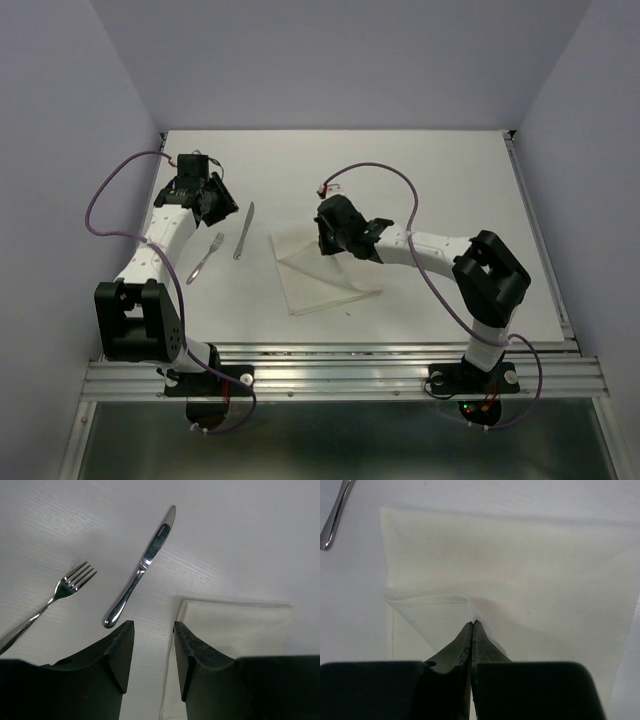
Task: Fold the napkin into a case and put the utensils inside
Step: Fold the top corner of the square-folded napkin at the center of the board.
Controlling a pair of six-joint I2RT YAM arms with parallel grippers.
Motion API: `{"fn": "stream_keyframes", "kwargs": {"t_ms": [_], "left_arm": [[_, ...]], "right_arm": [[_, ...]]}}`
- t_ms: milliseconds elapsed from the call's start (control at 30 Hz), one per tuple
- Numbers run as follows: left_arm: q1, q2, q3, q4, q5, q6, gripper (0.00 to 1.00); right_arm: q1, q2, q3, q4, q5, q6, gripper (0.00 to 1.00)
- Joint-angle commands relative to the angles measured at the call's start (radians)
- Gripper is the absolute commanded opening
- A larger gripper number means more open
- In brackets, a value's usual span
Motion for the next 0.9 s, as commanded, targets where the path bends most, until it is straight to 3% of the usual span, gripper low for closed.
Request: {"fn": "stream_keyframes", "kwargs": {"t_ms": [0,467,867], "left_arm": [[0.003,-0.001,0.007,0.015,0.011,0.022,0.49],[0.003,0.009,0.011,0.012,0.019,0.025,0.49],[0.003,0.038,0.037,0.004,0.040,0.027,0.49]], "right_arm": [[-0.065,0.019,0.043,0.094,-0.094,0.050,0.01],[-0.222,0.088,0.066,0.110,-0.117,0.116,0.01],[-0.276,0.093,0.044,0.147,-0.100,0.170,0.01]]}}
